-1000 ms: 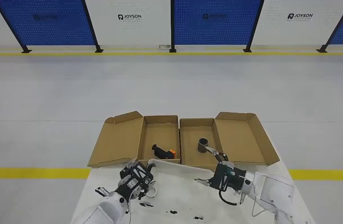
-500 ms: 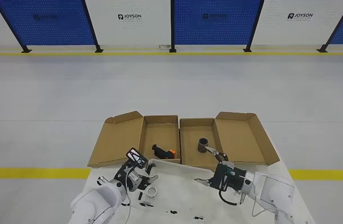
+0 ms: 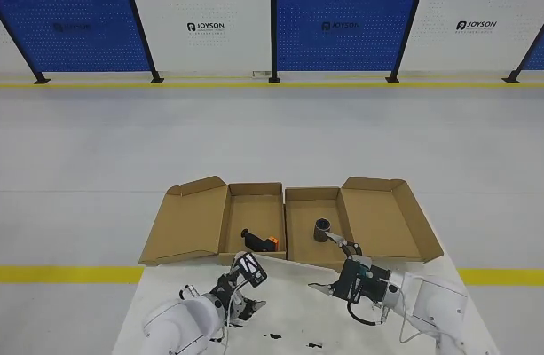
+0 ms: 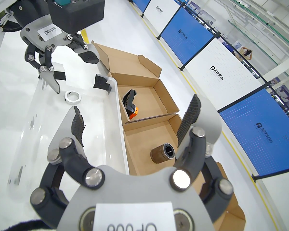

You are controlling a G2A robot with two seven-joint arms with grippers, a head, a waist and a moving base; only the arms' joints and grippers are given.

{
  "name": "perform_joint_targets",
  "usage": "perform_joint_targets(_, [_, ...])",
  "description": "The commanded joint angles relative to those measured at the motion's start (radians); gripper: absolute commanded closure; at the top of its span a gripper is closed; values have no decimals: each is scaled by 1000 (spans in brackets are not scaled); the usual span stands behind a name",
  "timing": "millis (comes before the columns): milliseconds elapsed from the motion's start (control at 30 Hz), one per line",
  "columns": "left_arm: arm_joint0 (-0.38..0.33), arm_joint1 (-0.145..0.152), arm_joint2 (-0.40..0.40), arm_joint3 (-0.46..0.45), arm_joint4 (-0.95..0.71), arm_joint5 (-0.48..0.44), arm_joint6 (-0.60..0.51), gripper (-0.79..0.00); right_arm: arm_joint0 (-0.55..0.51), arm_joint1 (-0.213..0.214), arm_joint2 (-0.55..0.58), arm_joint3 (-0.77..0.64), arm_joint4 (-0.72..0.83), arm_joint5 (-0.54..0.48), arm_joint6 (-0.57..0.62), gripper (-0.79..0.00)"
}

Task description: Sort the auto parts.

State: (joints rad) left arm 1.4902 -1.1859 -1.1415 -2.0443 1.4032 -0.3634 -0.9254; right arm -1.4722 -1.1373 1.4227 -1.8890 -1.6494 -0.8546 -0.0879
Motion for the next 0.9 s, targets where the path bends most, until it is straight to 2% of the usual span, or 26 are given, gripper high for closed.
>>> perform_joint_targets(0, [-36,-7,31,23,-7,25,-23,-576,0,0,0,0,0,0,0,-785])
perform_joint_targets(33, [-56,-13,42,41,-42,60,-25,-582,0,0,0,0,0,0,0,-785])
perform_joint_targets(133, [-90,-26,52,76,-147,141,-22,-465,0,0,0,0,0,0,0,-785])
perform_joint_targets(267, [-142,-41,89,144,-212,221,-53,-557,0,0,0,0,0,0,0,-785])
perform_joint_targets(300, [-149,-42,95,155,-213,232,-62,-563,0,0,0,0,0,0,0,-785])
perform_joint_targets(367, [-170,-46,115,186,-189,263,-94,-508,0,0,0,0,0,0,0,-785])
perform_joint_targets(467, [-186,-52,140,221,-147,307,-118,-502,0,0,0,0,0,0,0,-785])
perform_joint_targets(533, [-191,-55,153,239,-124,335,-120,-570,0,0,0,0,0,0,0,-785])
perform_joint_targets(633, [-201,-60,169,264,-109,360,-132,-579,0,0,0,0,0,0,0,-785])
perform_joint_targets(700, [-210,-64,180,274,-126,363,-146,-625,0,0,0,0,0,0,0,-785])
perform_joint_targets(867, [-235,-74,204,296,-116,395,-183,-616,0,0,0,0,0,0,0,-785])
